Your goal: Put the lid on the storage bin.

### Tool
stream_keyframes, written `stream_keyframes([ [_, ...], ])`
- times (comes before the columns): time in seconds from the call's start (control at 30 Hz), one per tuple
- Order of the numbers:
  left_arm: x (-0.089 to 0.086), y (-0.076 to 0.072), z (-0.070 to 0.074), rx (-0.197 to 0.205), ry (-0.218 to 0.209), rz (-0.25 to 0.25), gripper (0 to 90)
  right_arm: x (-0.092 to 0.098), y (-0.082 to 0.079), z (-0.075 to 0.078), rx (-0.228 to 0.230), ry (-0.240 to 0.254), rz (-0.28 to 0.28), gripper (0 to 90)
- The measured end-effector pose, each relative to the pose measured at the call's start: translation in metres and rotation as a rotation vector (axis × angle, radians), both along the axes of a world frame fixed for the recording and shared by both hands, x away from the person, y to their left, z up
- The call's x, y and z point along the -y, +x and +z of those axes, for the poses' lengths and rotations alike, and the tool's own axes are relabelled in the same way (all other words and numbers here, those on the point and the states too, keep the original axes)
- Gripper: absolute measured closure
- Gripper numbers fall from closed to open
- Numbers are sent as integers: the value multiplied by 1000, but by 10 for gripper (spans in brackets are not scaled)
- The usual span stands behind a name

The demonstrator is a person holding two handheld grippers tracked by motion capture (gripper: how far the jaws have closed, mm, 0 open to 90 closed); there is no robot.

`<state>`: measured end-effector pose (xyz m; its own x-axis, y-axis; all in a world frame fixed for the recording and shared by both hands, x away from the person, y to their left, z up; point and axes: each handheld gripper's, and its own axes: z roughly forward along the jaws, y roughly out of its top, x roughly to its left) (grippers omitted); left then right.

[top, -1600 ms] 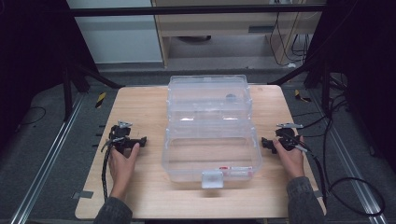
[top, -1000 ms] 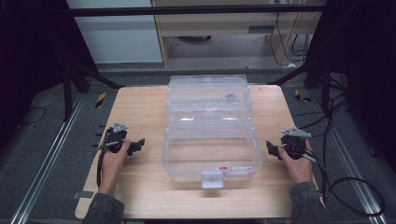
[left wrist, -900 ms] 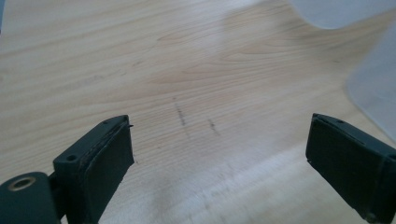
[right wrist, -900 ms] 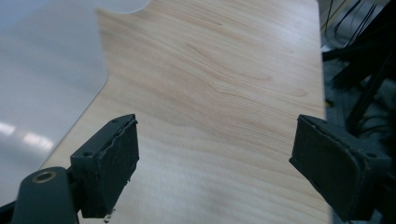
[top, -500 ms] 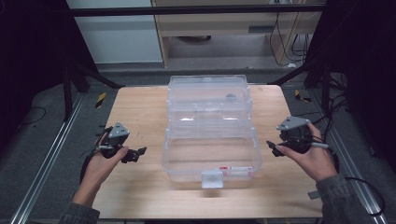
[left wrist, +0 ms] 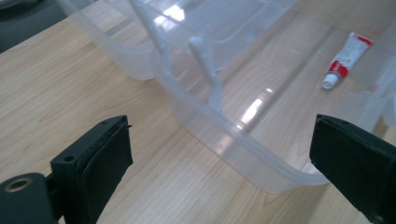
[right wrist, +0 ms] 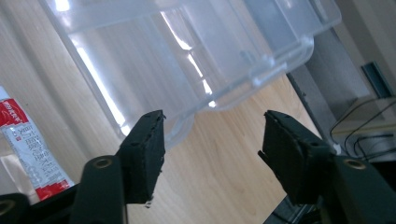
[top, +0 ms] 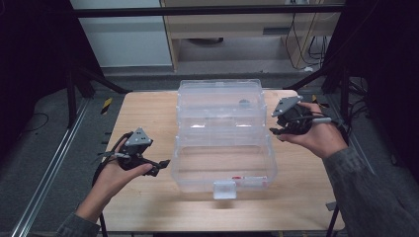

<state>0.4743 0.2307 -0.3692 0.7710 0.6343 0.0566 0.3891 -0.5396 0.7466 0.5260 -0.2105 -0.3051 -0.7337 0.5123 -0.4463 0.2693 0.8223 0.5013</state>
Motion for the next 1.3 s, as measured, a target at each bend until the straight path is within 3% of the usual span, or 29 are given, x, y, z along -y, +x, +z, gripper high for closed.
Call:
stream_keyframes([
  [0.27, 18, -2, -1, 2, 23, -79, 62, -29, 26, 16, -32, -52, 119, 571],
  [0.6, 43, -9, 4, 12, 57, -186, 48, -62, 54, 11, -82, -173, 199, 544],
  [0.83, 57, -12, -2, -1, 88, -269, 48, -71, 66, 1, -150, -225, 239, 644],
  [1.07, 64, -14, -10, -17, 129, -301, 54, -76, 70, 0, -157, -283, 280, 773],
  [1.3, 68, -22, -12, -29, 155, -361, 92, -75, 70, 1, -166, -289, 302, 794],
])
